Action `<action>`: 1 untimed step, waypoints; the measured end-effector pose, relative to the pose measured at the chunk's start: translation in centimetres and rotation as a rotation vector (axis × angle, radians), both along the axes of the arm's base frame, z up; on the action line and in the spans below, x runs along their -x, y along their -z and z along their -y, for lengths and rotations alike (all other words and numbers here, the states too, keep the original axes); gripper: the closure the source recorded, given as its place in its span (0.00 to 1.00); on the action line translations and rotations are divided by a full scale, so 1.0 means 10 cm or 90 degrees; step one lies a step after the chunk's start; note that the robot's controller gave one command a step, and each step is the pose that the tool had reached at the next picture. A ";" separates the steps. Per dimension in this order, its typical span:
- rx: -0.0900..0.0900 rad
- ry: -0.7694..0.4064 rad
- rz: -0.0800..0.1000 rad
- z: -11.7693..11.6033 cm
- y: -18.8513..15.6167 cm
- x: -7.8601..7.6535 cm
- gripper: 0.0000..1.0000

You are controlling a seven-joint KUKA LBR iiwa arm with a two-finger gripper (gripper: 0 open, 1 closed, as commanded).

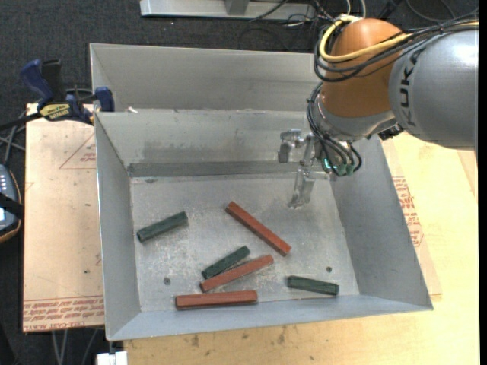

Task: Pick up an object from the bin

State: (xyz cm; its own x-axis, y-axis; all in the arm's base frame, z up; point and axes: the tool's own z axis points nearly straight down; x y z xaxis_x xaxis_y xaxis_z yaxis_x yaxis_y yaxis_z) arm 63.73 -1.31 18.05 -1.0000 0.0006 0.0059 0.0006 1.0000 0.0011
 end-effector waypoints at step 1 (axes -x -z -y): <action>0.000 0.000 0.005 0.00 -0.05 -0.02 0.00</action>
Offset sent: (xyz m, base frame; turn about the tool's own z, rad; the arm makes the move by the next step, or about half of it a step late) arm -0.0215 0.0071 -0.1105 0.1591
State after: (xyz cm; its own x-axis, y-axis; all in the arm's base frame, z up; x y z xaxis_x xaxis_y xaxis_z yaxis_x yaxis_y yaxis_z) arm 63.90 -1.31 18.54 -1.0000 0.0006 -0.0019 0.0006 1.0000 0.0009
